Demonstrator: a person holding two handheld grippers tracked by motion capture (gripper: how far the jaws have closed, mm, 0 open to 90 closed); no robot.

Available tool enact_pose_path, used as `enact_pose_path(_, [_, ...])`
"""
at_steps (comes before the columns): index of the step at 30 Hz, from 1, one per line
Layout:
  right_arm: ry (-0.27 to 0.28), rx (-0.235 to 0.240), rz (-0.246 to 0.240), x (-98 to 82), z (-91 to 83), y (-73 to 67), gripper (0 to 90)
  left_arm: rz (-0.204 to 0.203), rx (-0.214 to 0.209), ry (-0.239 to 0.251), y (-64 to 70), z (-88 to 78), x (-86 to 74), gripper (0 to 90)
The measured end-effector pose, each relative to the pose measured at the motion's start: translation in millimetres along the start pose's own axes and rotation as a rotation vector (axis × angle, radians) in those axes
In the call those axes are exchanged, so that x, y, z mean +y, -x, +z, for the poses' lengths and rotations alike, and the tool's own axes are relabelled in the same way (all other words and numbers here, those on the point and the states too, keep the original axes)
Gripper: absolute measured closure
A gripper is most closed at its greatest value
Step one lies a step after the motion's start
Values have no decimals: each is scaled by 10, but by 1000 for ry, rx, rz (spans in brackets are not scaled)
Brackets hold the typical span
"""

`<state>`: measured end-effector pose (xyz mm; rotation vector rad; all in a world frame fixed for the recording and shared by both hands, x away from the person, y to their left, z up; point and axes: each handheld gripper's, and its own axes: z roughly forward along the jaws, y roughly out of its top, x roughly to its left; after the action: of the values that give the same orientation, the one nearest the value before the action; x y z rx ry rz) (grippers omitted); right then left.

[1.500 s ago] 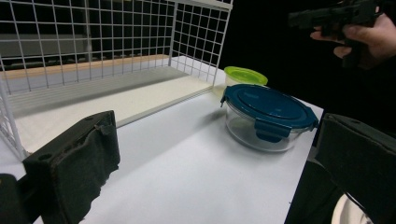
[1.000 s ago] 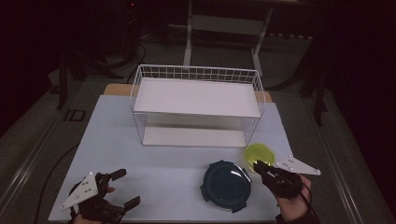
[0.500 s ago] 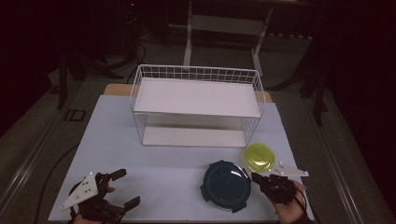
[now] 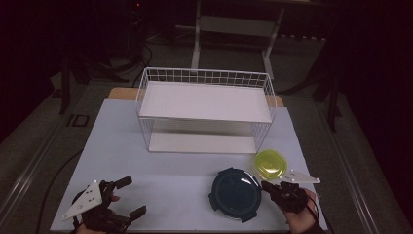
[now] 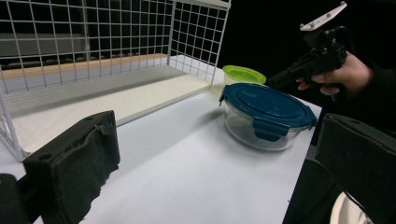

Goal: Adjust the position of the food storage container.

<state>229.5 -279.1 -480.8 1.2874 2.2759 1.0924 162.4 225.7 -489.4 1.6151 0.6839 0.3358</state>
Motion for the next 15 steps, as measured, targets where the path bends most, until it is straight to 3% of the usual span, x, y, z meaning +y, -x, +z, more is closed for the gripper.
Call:
enact_pose_path(2, [-1, 1, -4, 0, 1, -22, 900, 1, 0, -1, -2, 3, -1, 0])
enact_pose_path(6, [-6, 48, 14, -4, 18, -48, 900, 2, 0, -3, 1, 4, -1, 0])
enact_pose_path(10, [-24, 47, 1, -17, 42, -86, 900, 3, 0, -2, 1, 1, -1, 0])
enact_pose_path(15, [12, 62, 9, -48, -134, -117, 900, 1, 2, 0, -5, 4, -2, 0])
